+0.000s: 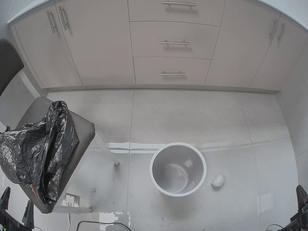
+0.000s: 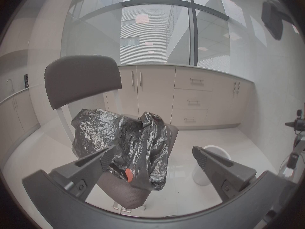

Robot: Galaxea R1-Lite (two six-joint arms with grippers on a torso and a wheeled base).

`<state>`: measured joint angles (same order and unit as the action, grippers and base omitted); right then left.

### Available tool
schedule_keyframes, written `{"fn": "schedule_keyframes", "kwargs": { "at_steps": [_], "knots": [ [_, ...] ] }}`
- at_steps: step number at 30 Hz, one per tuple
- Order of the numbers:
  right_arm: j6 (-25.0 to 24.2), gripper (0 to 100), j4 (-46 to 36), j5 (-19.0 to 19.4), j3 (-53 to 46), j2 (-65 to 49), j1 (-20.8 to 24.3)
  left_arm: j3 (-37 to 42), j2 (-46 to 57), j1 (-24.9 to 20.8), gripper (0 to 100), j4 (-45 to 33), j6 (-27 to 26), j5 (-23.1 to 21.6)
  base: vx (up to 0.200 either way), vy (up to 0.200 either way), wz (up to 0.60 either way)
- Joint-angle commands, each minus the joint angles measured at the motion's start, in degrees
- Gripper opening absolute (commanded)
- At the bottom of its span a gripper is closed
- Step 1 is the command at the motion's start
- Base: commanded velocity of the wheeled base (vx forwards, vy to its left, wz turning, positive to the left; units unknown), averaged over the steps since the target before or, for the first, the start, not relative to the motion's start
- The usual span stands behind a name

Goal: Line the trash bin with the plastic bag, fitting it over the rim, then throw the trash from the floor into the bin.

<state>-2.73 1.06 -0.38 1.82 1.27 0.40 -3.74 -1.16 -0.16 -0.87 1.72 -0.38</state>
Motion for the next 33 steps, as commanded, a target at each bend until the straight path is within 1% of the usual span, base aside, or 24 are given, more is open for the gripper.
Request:
{"fn": "schedule_keyframes", "kwargs": {
  "at_steps": [1,2,3,4,6,7,8,9,10,11,12,13,14,15,17,18,19,21,23,26,27,28,31,33],
  "knots": [
    [-12.12,0,-10.38,0.55,44.15,21.85,4.78,-30.89,-16.68,-2.48,100,-11.61,11.82,0.11,0.000,0.000,0.00],
    [-10.37,0,-12.22,0.73,45.56,22.90,4.96,-31.94,-17.56,-2.48,100,-12.76,11.90,0.03,0.000,0.000,0.00],
    [-5.62,0,-14.51,1.43,46.35,26.42,5.22,-32.64,-19.58,-2.39,100,-13.90,11.73,-0.06,0.000,0.000,0.00],
    [-3.95,0,-13.72,1.87,45.73,28.88,5.49,-32.56,-21.25,-2.39,100,-13.72,11.38,-0.24,0.000,0.000,0.00],
    [-5.97,0,-7.48,3.01,43.27,34.24,6.89,-32.64,-26.44,-2.39,100,-12.85,9.53,-0.33,0.000,0.000,0.00],
    [-8.52,0,-2.29,3.63,41.07,37.05,8.21,-32.91,-29.69,-2.39,100,-11.97,8.12,-0.33,0.000,0.000,0.00],
    [-8.52,0,-2.29,3.63,41.07,37.05,8.21,-32.91,-29.69,-2.39,100,-11.97,8.12,-0.33,0.000,0.000,0.00],
    [-12.47,0,6.23,3.81,38.53,42.15,10.06,-33.44,-35.05,-2.48,100,-9.59,6.28,-0.24,0.000,0.000,0.00],
    [-16.34,0,15.99,3.81,35.80,49.09,11.90,-34.40,-42.61,-2.39,100,-4.76,4.61,-0.06,0.000,0.000,0.00],
    [-17.57,0,19.59,3.63,34.66,51.82,12.69,-34.93,-45.69,-2.39,100,-2.65,3.91,0.11,0.000,0.000,0.00],
    [-17.57,0,19.59,3.63,34.66,51.82,12.69,-34.93,-45.69,-2.39,100,-2.65,3.91,0.11,0.000,0.000,0.00],
    [-19.15,0,26.62,3.45,31.93,57.53,14.36,-36.42,-52.28,-2.30,100,1.83,2.15,0.29,0.000,0.000,0.00],
    [-19.77,0,31.63,3.45,29.65,61.40,14.98,-38.36,-57.99,-2.21,100,4.73,0.57,0.47,0.000,0.000,0.00],
    [-20.12,0,34.80,3.45,28.42,63.68,15.15,-39.85,-61.95,-1.95,100,6.23,-0.22,0.73,0.000,0.000,0.00],
    [-20.21,0,41.21,3.28,26.31,68.34,15.15,-43.81,-70.30,-1.60,100,8.42,-1.81,2.75,0.000,0.000,0.00],
    [-20.30,0,42.80,3.19,25.96,69.13,15.15,-45.04,-72.67,-1.42,100,8.86,-2.16,3.54,0.000,0.000,0.00],
    [-20.30,0,44.91,3.10,25.34,70.10,14.98,-47.85,-77.42,-0.90,100,9.57,-2.77,4.86,0.000,0.000,0.00],
    [-20.30,0,45.79,3.19,24.99,70.19,14.54,-50.84,-81.90,-0.63,100,9.92,-3.39,5.48,0.000,0.000,0.00],
    [-20.30,0,45.79,3.19,24.99,69.31,13.92,-55.76,-87.70,-0.72,100,9.92,-4.44,5.56,0.000,0.000,0.00],
    [-20.30,0,45.79,3.19,24.90,68.43,13.48,-57.96,-90.07,-0.90,100,9.74,-4.53,5.65,0.000,0.000,0.00],
    [-20.30,0,45.61,3.28,24.64,66.85,13.40,-61.56,-93.50,-0.98,100,9.83,-4.62,6.00,0.000,0.000,0.00],
    [-20.30,0,45.61,3.28,24.64,66.85,13.40,-61.56,-93.50,-0.98,100,9.83,-4.62,6.00,0.000,0.000,0.00],
    [-20.30,0,45.61,3.28,23.76,65.00,13.40,-66.92,-98.07,0.42,100,9.13,-4.88,6.27,0.000,0.000,0.00],
    [-20.21,0,45.61,3.28,23.50,64.74,13.40,-68.24,-99.39,1.39,100,8.60,-5.76,6.27,0.000,0.000,0.00]
  ]
}}
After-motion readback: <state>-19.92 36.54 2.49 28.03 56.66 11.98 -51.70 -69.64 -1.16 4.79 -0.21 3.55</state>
